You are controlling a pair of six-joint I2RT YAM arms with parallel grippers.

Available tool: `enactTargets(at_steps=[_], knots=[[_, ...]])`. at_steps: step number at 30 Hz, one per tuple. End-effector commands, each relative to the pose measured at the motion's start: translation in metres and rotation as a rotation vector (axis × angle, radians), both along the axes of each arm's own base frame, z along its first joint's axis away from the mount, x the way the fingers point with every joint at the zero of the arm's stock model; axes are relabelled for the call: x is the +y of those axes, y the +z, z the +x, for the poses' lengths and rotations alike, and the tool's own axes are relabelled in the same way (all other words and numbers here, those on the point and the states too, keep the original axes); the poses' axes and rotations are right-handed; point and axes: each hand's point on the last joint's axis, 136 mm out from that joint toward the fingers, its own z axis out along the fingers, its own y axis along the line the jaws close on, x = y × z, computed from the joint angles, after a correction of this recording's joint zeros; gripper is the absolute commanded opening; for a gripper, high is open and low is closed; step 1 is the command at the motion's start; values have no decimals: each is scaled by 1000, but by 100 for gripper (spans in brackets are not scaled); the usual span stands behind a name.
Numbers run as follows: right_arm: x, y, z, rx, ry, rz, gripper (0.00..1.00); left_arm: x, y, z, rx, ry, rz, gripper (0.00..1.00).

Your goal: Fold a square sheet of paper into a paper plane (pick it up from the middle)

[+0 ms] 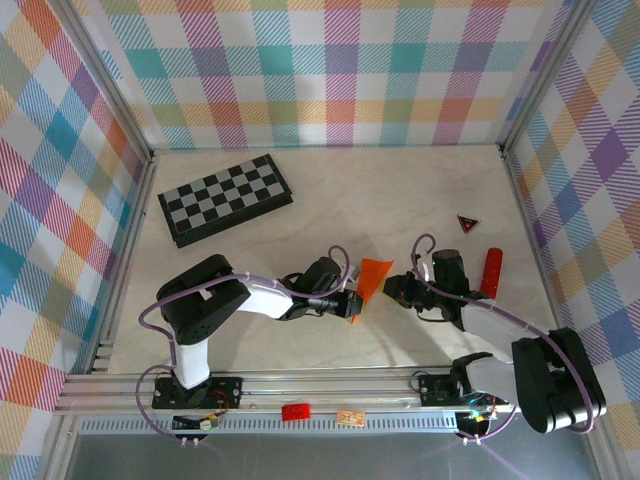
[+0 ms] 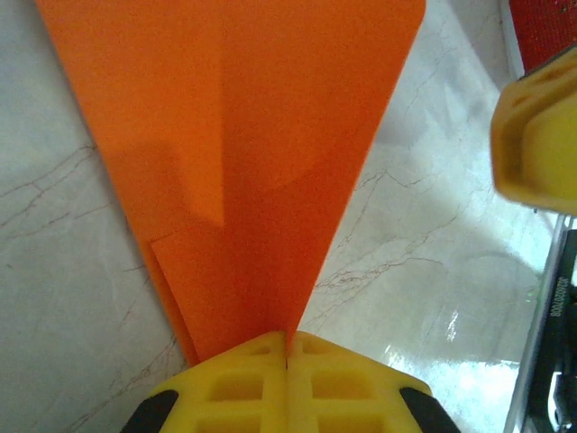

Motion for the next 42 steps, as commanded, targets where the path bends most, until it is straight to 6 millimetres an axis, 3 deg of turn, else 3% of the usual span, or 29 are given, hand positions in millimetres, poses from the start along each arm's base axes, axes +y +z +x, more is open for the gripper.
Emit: enactTargets(at_steps=[1, 8, 20, 33, 42], knots=[[12, 11, 4, -35, 75, 61, 14, 9, -22, -7, 77, 23, 19, 0], [25, 10, 19, -22, 107, 95, 13, 10, -22, -5, 107, 38, -8, 0], [34, -7, 45, 29, 81, 101, 10, 18, -28, -3, 152, 106, -21, 0], [33, -17, 43, 60, 89, 85, 10, 23, -30, 1, 191, 186, -41, 0], [34, -13, 44, 55, 98, 88, 11, 24, -28, 1, 181, 188, -40, 0]])
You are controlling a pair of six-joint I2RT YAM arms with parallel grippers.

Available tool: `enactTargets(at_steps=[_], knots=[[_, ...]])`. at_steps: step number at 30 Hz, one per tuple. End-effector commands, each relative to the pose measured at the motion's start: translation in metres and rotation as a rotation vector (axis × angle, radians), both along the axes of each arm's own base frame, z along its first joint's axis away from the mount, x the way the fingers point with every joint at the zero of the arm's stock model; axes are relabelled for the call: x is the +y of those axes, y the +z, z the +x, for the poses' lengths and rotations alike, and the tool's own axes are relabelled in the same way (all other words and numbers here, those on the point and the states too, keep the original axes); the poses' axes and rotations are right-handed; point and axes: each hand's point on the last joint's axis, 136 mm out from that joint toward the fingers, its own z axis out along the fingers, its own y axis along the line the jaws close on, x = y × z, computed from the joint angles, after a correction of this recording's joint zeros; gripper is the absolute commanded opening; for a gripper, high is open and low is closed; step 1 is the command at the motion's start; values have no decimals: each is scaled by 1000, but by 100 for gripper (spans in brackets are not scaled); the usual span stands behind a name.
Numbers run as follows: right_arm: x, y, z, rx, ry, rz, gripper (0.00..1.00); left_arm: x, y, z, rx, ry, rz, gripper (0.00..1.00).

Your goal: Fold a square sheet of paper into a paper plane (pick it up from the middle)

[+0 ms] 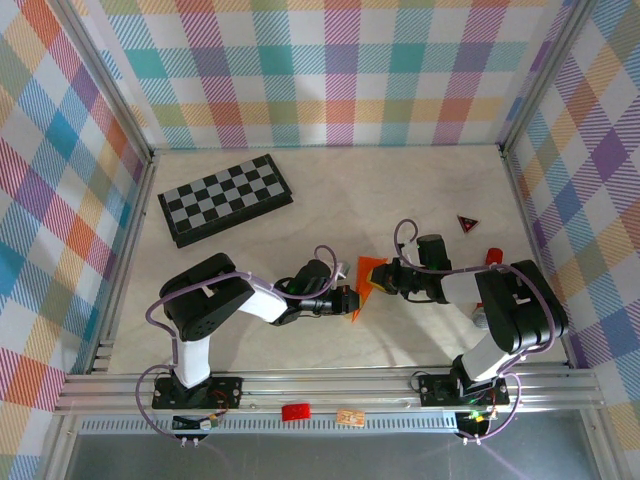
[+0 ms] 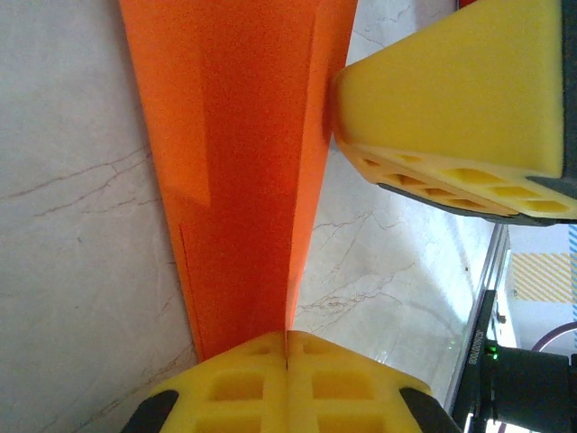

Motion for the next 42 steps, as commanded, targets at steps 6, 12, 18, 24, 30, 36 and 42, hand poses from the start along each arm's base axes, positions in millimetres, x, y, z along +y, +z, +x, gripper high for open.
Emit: enactTargets(at_steps=[6, 12, 18, 24, 30, 36, 42], knots=[[3, 10, 1, -40, 29, -2, 13, 18, -30, -6, 44, 23, 101, 0], [0, 9, -2, -37, 29, -19, 14, 21, -33, -6, 48, 30, 116, 0], [-2, 10, -5, -44, 20, -33, 13, 21, -34, -7, 62, 36, 100, 0], [5, 15, -2, -44, 51, 10, 12, 22, -39, -6, 87, 47, 103, 0], [9, 12, 3, -29, 54, 27, 11, 21, -41, -7, 114, 60, 91, 0], [11, 5, 6, -10, 54, 39, 10, 24, -43, -6, 124, 73, 97, 0], [12, -1, 10, -2, 46, 42, 11, 28, -49, -6, 149, 110, 108, 0]])
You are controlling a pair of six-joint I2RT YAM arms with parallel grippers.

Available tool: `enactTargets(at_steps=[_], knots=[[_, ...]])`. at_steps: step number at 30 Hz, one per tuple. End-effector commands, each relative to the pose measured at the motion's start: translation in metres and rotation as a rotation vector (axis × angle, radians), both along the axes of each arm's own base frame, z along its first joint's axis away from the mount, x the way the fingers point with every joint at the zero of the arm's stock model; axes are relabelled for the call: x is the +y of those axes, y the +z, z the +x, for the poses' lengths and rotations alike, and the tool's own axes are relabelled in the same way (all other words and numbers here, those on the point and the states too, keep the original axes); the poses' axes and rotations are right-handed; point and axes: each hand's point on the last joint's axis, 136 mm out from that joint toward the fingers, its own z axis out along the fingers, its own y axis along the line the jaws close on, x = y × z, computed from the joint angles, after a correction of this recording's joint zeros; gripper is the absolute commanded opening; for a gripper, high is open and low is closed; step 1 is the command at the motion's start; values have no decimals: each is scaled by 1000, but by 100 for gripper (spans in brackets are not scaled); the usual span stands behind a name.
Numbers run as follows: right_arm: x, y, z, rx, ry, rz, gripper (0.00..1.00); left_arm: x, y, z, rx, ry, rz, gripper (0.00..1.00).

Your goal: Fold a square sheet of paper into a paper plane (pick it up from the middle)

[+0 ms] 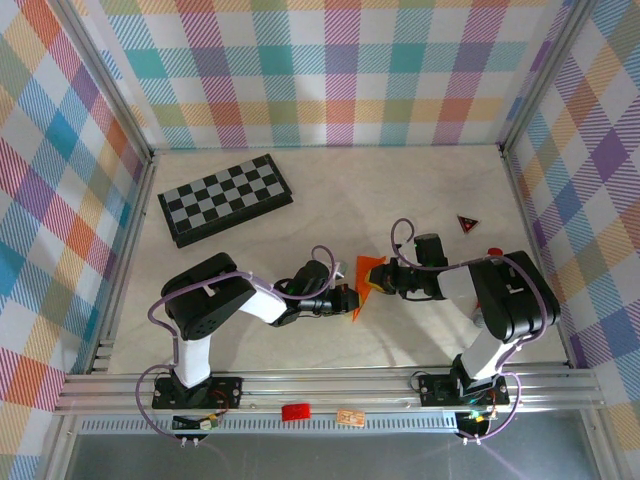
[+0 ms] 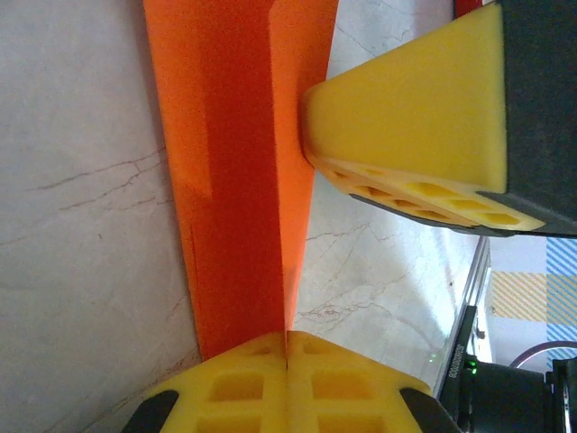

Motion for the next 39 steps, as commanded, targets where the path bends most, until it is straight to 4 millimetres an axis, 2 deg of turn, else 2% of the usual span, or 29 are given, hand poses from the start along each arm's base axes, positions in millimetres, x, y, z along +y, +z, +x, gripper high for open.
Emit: enactTargets(at_steps=[1, 13, 24, 30, 39], knots=[[8, 9, 8, -35, 20, 36, 11, 28, -49, -9, 101, 59, 140, 0], [9, 8, 8, -38, 24, 39, 15, 37, -55, -11, 121, 98, 160, 0], [-3, 9, 4, -65, -14, -27, 9, 31, -48, -12, 92, 58, 128, 0], [4, 9, 4, -44, 25, 13, 5, 34, -48, -11, 92, 74, 132, 0], [13, 5, 8, -31, 44, 30, 5, 36, -52, -11, 112, 100, 135, 0]])
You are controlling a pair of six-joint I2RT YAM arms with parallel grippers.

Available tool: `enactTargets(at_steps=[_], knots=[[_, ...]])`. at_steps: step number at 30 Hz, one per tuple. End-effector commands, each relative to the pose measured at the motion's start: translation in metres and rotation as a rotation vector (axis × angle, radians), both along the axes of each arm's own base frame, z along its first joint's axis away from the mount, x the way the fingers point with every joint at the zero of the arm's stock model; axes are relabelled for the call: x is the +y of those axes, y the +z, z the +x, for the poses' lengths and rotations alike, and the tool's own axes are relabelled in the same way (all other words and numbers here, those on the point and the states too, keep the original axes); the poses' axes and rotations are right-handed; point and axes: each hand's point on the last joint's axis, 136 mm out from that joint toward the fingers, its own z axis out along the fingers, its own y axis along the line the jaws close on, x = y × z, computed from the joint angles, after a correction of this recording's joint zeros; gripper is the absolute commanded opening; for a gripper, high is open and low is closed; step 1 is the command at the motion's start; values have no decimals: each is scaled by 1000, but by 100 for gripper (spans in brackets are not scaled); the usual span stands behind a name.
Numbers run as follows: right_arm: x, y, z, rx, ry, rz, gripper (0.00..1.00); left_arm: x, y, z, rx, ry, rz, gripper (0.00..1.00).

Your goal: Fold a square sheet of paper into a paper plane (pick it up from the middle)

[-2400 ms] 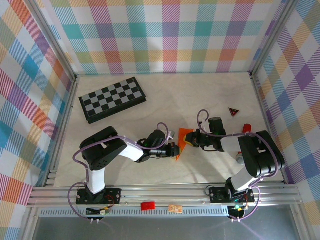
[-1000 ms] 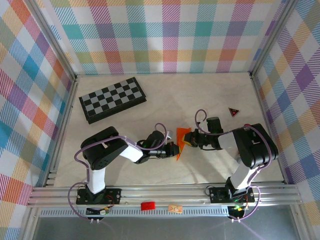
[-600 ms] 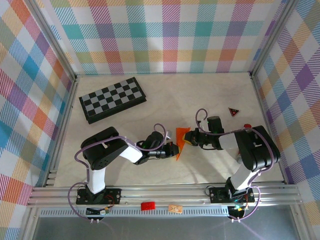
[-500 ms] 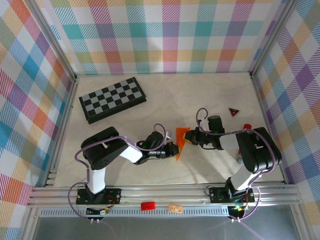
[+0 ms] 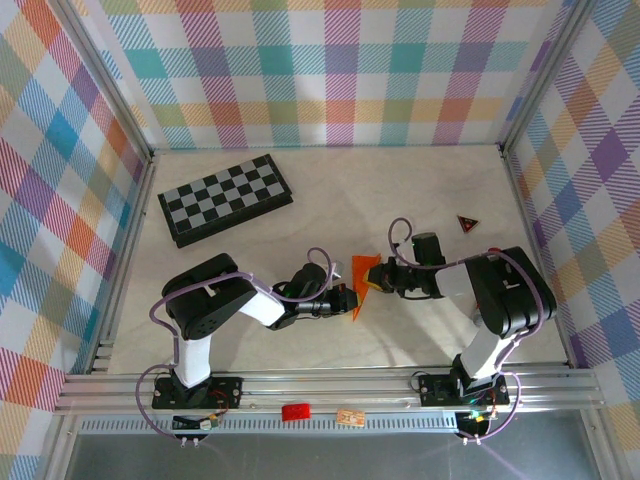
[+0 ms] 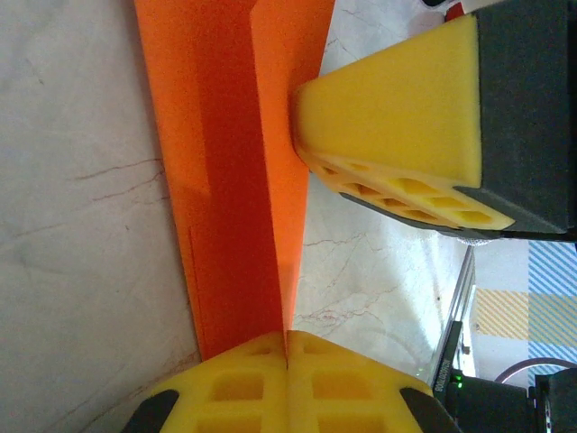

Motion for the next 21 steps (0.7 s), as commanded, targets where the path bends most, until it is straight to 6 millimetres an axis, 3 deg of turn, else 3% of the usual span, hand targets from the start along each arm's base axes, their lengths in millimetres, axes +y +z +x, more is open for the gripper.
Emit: enactTargets(at_steps=[1, 10, 21], knots=[[8, 8, 5, -29, 28, 29, 5, 32, -52, -12, 103, 50, 163, 0], [11, -5, 5, 4, 37, -2, 5, 34, -54, -12, 107, 57, 170, 0], [3, -37, -4, 95, 34, -137, 5, 34, -53, -14, 106, 48, 179, 0]])
